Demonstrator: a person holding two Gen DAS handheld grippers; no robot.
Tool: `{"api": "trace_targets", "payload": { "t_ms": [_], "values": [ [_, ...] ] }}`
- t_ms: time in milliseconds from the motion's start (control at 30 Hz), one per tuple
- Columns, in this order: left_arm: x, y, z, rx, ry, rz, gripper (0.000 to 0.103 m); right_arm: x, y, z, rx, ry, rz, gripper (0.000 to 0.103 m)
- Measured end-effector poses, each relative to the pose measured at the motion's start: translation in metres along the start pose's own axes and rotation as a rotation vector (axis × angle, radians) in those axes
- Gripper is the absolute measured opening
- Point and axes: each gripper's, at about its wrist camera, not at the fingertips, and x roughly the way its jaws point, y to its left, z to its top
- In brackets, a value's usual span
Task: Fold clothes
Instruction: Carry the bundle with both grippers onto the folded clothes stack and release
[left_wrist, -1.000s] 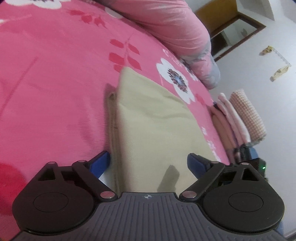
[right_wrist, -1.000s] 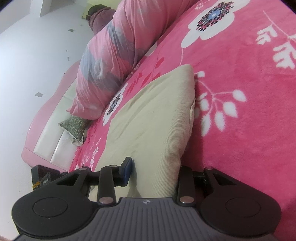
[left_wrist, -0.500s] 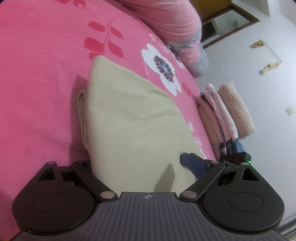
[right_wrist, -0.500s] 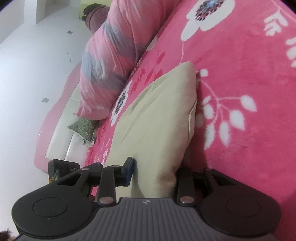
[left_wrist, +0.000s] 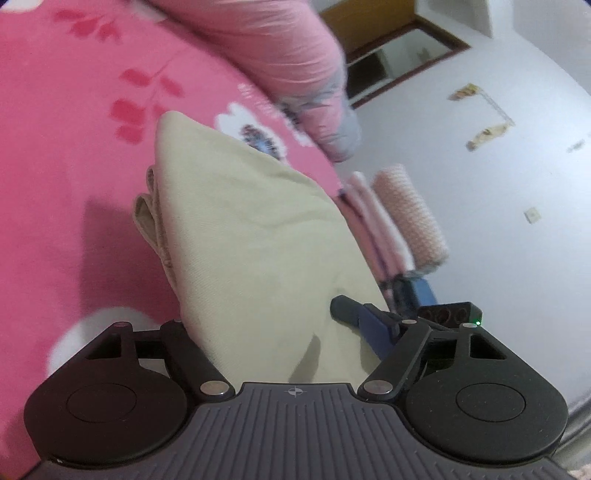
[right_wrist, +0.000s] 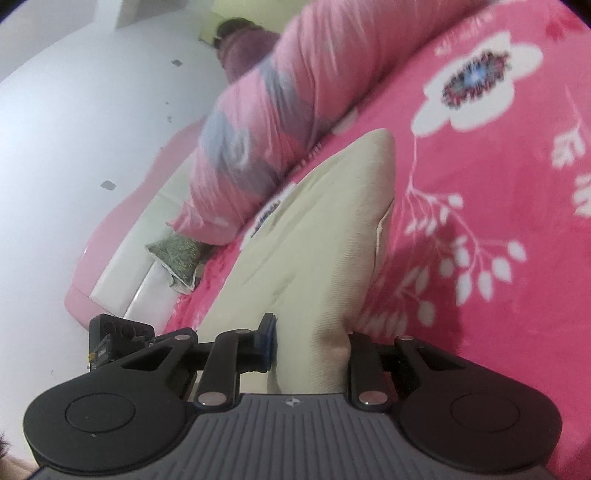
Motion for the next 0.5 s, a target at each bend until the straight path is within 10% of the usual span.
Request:
{"api": "trace_targets", "payload": {
  "t_ms": [500],
  "values": [
    [0.103,-0.154,-0.017,0.219,0.138,-0.145,0.075,-0.196,0.027,0.005,-0.112,-0.261,-0.112,0.023]
  ]
}}
